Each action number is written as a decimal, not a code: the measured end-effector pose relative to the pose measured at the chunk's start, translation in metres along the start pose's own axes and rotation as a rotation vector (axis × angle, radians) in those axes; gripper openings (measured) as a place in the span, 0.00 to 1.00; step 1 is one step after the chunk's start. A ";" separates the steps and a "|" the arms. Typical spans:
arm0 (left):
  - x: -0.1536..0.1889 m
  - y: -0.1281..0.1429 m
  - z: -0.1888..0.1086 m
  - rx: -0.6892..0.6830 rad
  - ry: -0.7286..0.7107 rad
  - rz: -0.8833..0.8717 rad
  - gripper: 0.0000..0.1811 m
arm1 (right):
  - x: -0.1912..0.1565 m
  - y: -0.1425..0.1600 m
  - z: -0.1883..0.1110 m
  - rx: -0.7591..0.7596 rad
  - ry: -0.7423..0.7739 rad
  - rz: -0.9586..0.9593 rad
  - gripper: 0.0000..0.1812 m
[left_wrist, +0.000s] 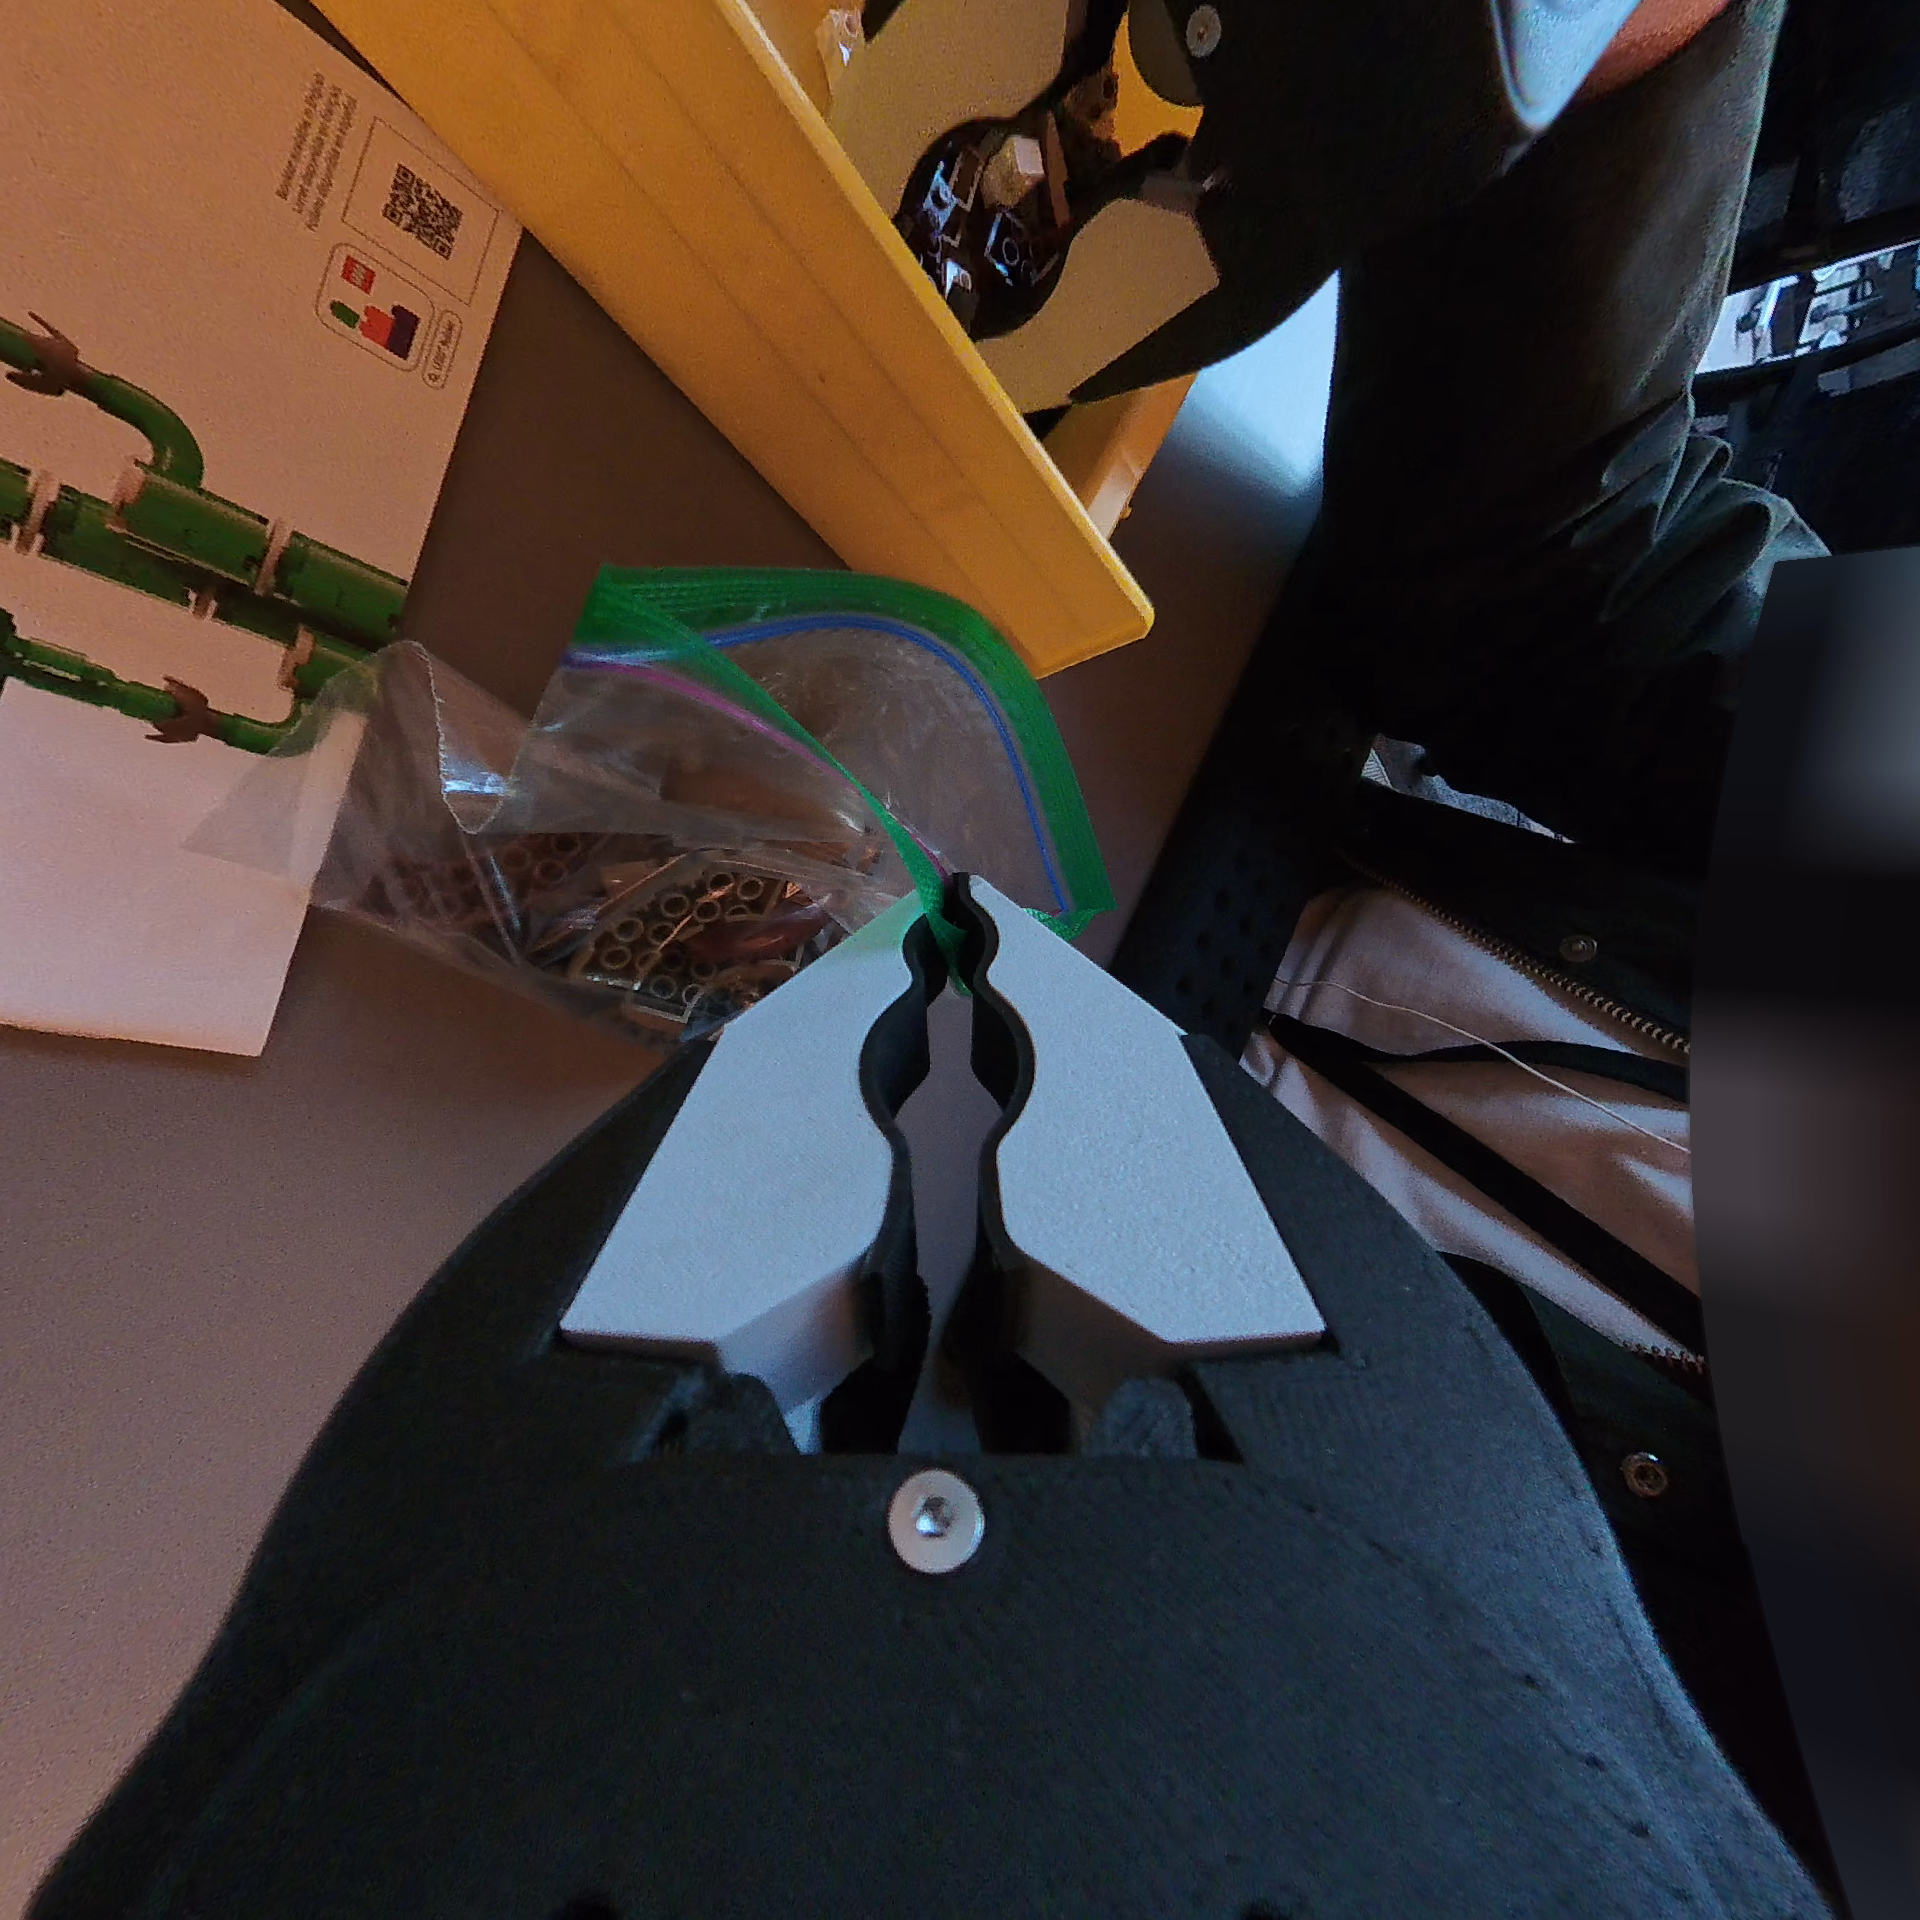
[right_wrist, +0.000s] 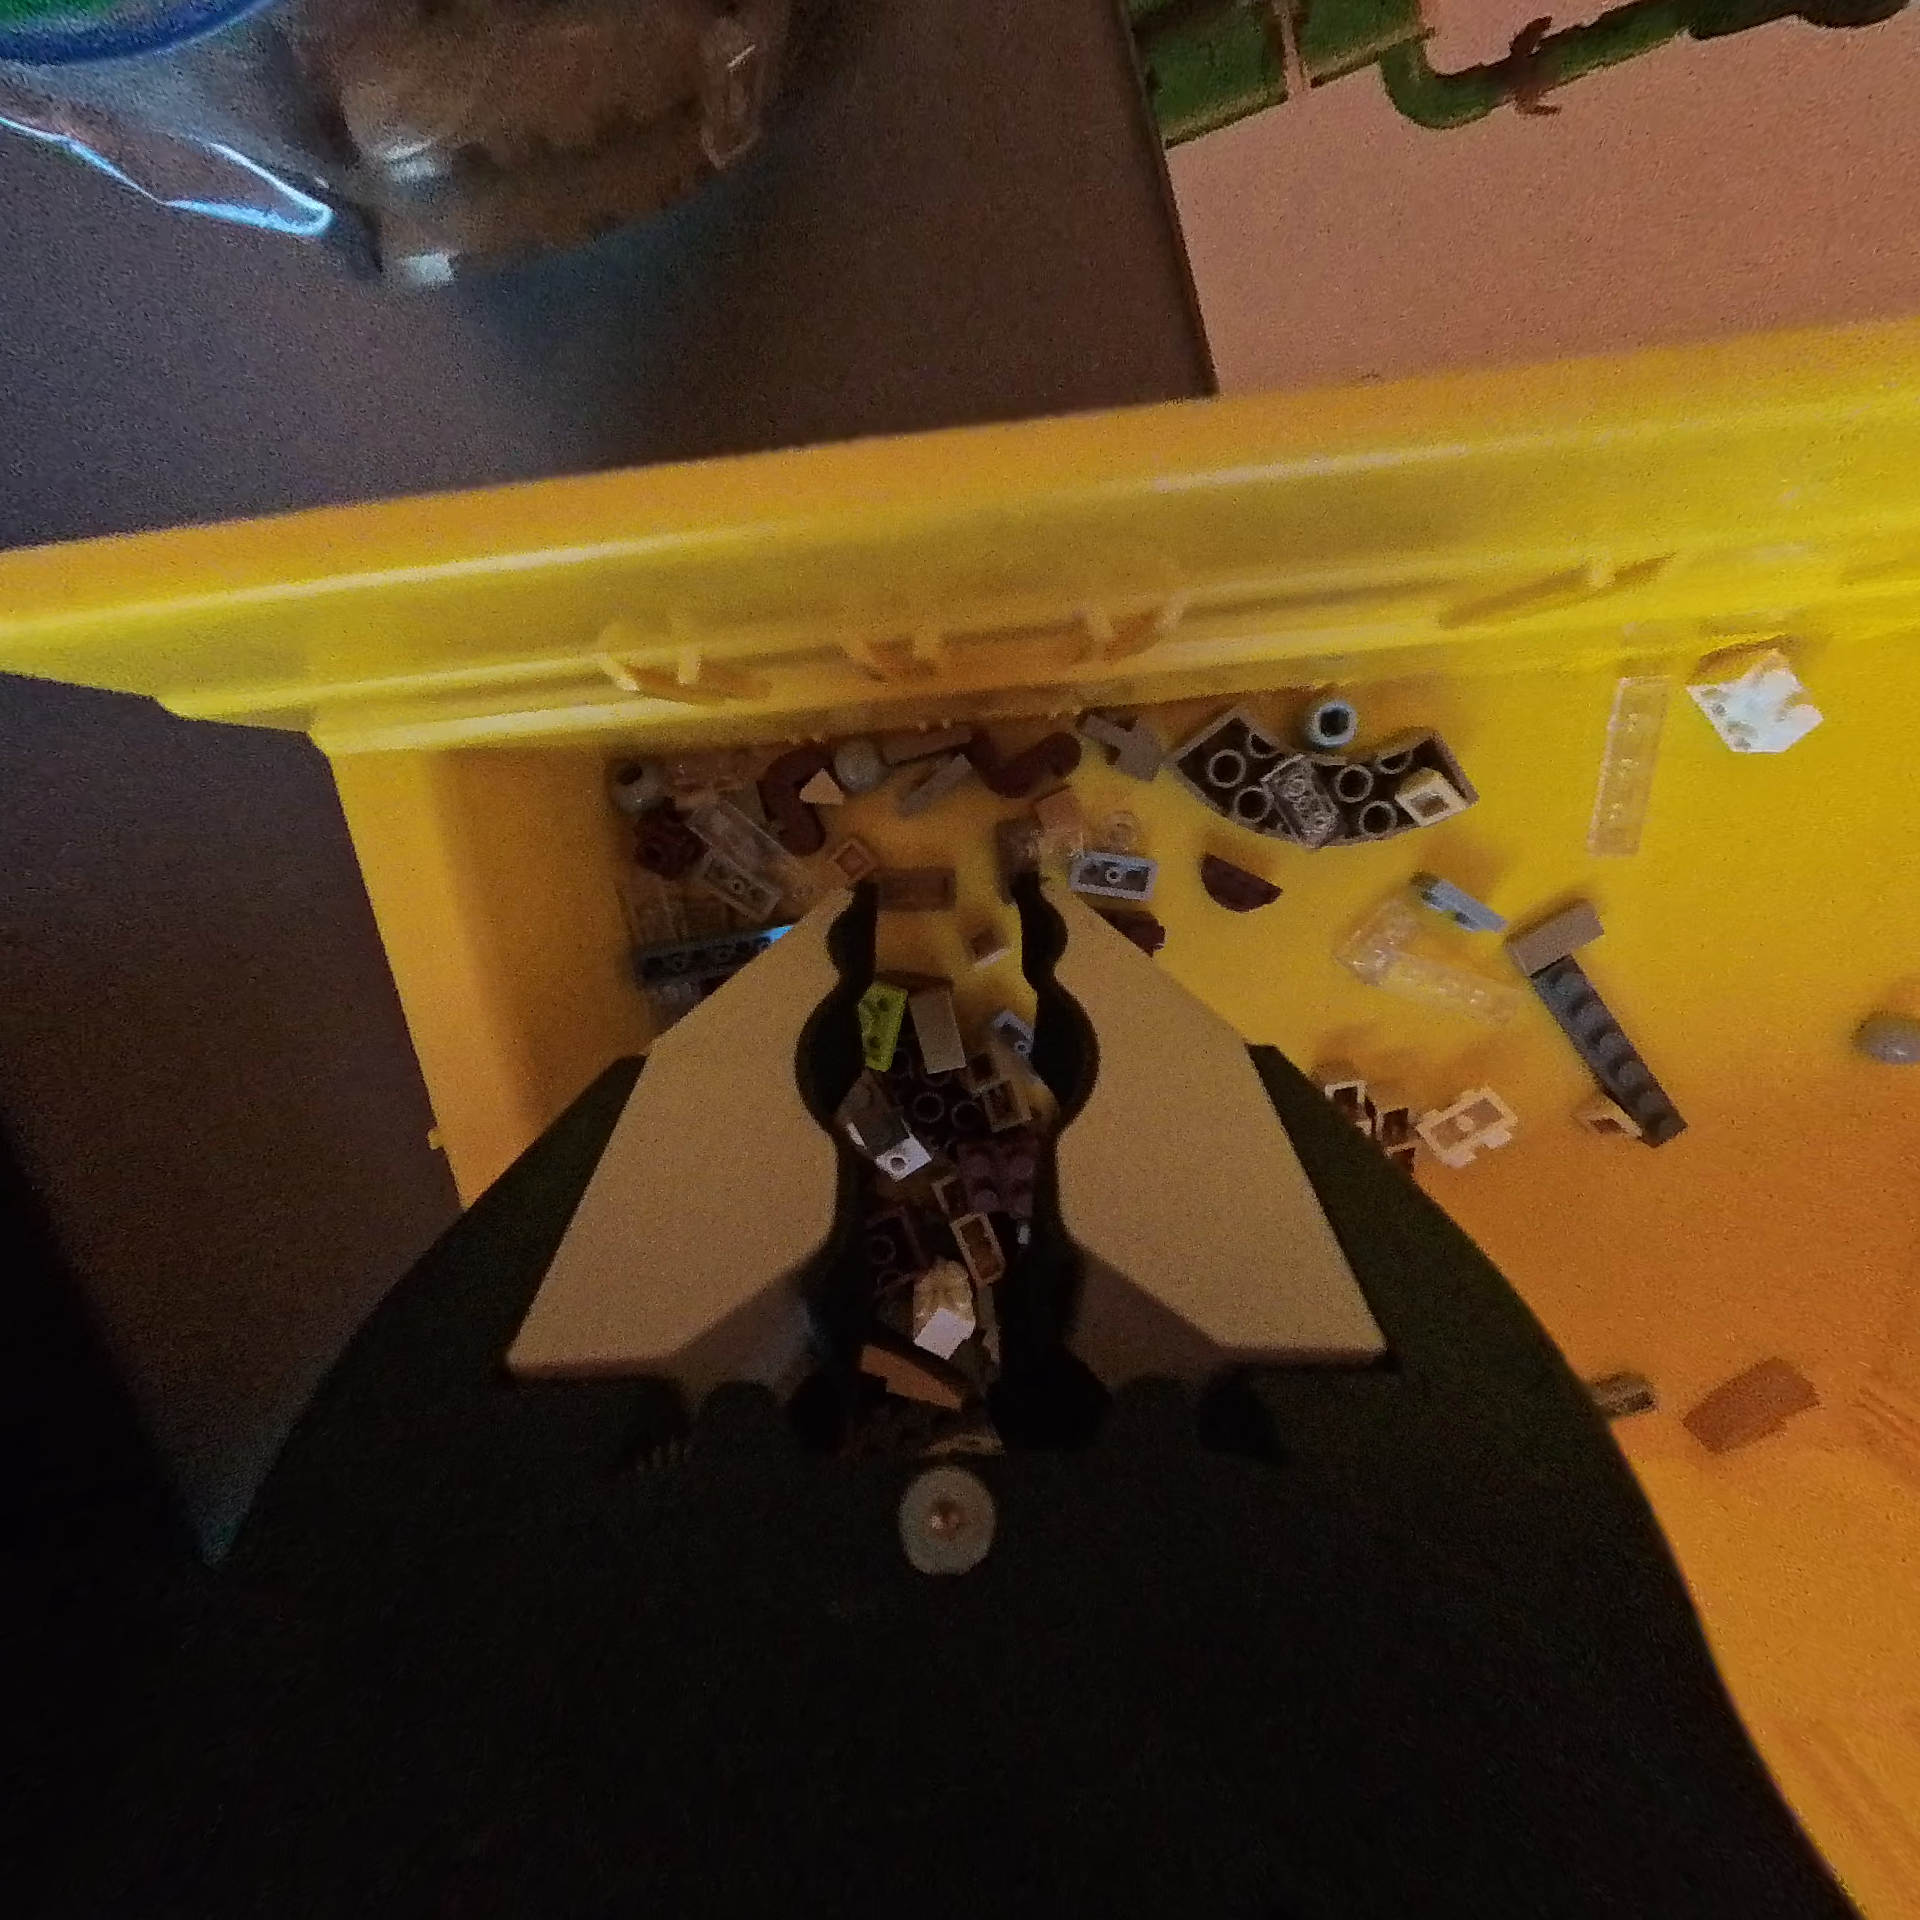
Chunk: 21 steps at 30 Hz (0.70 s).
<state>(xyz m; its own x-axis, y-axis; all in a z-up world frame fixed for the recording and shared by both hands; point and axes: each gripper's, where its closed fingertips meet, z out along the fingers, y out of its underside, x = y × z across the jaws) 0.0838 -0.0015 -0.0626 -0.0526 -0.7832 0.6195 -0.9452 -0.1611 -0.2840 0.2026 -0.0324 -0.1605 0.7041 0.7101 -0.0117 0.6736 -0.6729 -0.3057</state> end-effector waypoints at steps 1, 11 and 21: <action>0.000 0.000 0.000 0.000 0.000 -0.001 0.00 | 0.000 0.000 0.000 -0.010 0.011 -0.010 0.16; 0.000 0.000 -0.001 0.000 0.000 0.000 0.00 | -0.002 0.004 -0.005 -0.037 0.045 -0.074 0.00; 0.001 0.000 0.000 -0.001 -0.001 0.003 0.00 | 0.018 -0.020 -0.014 0.111 0.095 0.033 0.13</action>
<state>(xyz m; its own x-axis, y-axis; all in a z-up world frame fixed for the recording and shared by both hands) 0.0833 -0.0019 -0.0619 -0.0550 -0.7845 0.6177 -0.9454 -0.1582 -0.2850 0.2048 -0.0094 -0.1414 0.7471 0.6616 0.0648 0.6244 -0.6649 -0.4099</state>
